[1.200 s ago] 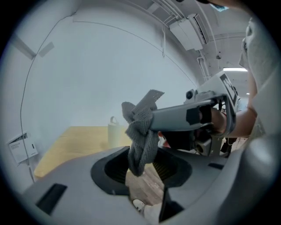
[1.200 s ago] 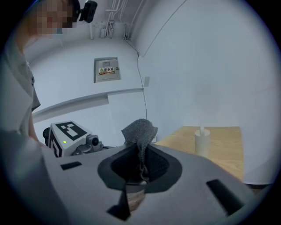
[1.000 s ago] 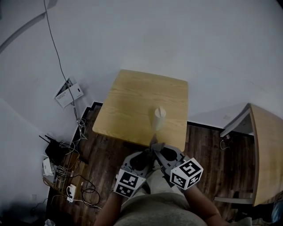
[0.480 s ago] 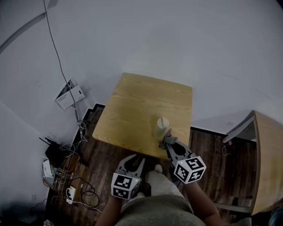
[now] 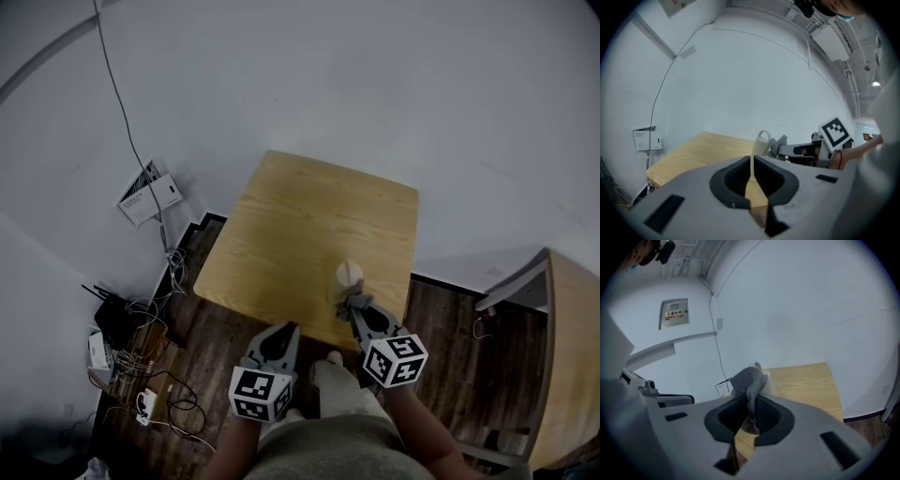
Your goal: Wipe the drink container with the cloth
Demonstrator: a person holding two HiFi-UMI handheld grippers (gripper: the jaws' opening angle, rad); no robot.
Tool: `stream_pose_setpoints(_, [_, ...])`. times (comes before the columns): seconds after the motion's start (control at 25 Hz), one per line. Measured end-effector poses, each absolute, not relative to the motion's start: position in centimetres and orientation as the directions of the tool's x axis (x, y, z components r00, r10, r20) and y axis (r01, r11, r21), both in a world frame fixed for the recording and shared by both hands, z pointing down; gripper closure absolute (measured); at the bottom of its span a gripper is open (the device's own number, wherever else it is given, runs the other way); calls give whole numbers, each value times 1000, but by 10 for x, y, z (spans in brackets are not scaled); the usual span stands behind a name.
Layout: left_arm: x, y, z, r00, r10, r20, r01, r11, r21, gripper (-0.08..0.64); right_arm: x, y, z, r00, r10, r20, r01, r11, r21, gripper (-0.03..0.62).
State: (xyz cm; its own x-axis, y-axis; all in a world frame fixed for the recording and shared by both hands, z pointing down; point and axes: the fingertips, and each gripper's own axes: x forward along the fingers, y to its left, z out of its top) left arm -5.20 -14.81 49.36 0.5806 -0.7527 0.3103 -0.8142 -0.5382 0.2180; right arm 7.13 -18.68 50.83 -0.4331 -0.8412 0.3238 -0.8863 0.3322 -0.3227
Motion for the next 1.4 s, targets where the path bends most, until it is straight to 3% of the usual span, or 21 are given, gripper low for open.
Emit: stream_pose_setpoints(1.4, [-55,-162,535,511,-748,424,-858,-471,204,540,67,-208,659,-426,-640,639,-904,332,-271,566])
